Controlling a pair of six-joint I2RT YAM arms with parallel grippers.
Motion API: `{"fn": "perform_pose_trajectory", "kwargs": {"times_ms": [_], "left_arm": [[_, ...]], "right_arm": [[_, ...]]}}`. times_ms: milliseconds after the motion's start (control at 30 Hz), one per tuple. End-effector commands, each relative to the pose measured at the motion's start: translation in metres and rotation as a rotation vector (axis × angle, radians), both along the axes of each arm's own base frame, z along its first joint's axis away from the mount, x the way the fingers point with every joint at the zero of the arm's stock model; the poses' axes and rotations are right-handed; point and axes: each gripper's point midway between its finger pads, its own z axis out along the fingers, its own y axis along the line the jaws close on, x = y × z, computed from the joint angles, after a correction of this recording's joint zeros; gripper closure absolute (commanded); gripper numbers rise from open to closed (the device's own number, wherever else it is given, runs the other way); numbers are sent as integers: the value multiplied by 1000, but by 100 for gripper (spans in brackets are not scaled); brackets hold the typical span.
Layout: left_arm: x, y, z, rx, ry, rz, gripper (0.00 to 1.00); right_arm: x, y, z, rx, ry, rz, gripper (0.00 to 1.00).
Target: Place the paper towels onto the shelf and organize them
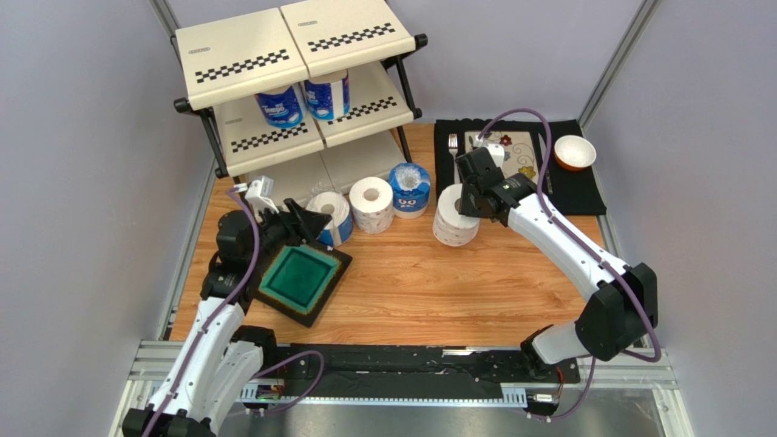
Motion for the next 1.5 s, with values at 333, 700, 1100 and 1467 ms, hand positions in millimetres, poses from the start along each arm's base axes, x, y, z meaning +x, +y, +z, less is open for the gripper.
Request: {"fn": "perform_pose_trajectory", "kwargs": {"times_ms": [333,700,1100,1467], "left_arm": [[15,-22,15,76,-60,-31,26],[23,-35,13,125,-56,-73,26],[75,-56,25,259,-27,-148,25],[132,-65,-18,565,58,-176,23]], "right_arm": [[10,19,-60,24,70,18,88],[9,19,-56,51,68,26,41],[-4,22,35,193,-142,107,29],[-11,10,46,180,-208,106,29]]}}
